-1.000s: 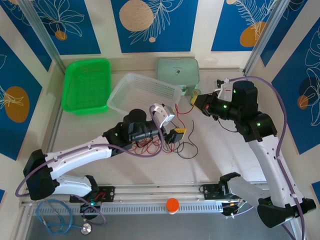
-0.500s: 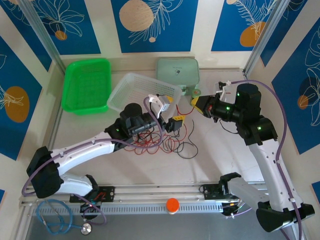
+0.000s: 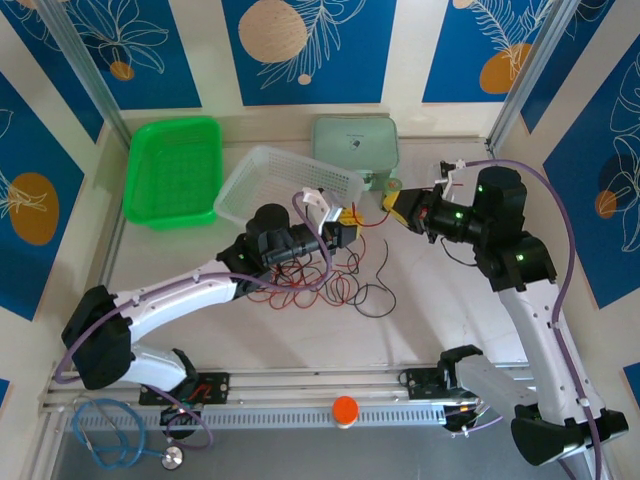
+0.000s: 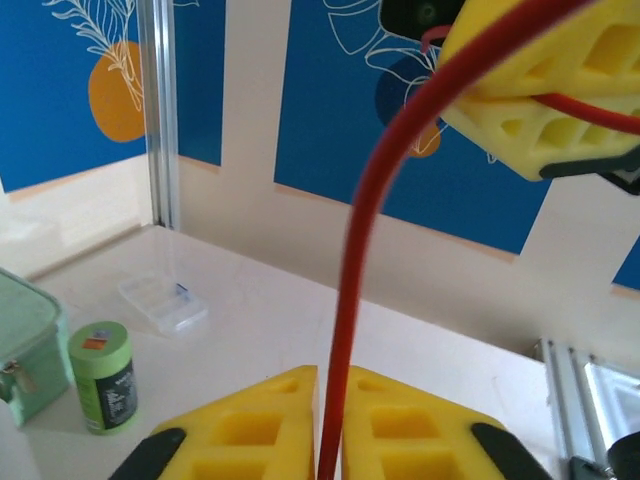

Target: Untangle the cables

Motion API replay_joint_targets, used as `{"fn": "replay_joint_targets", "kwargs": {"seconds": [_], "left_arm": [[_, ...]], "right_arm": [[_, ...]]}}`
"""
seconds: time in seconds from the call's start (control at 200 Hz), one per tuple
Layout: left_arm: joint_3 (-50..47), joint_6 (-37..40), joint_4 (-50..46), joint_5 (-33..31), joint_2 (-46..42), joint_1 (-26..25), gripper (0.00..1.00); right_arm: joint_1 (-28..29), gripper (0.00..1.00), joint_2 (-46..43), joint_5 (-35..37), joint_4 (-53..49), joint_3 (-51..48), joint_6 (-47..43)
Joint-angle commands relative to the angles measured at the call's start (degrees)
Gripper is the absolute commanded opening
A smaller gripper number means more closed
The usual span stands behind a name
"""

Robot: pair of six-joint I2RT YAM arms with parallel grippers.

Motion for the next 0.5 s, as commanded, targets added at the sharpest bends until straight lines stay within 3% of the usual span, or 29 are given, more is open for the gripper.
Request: {"fn": "replay_joint_targets", "kwargs": {"seconds": [0.0, 0.13, 0.335, 0.495], "left_arm": [[1.2, -0.2, 0.0, -0.9, -0.5, 0.7, 0.03], [1.3, 2.5, -6.1, -6.8, -2.9, 0.7, 0.00], [-0.7, 10.1, -18.3, -19.3, -10.1, 0.9, 0.00], [-3.0, 13.6, -23.9, -25.9, -14.2, 1.0, 0.00]], "right_arm": [[-0.9, 0.00, -1.4, -1.7, -0.4, -0.5, 0.5], [-2.8, 0.00, -2.2, -1.3, -3.4, 0.2, -1.6], [-5.9, 0.00, -3.4, 5.1, -13.9, 2.7, -9.4], [-9.6, 0.00, -5.6, 5.6, -13.4, -0.3, -9.7]]}}
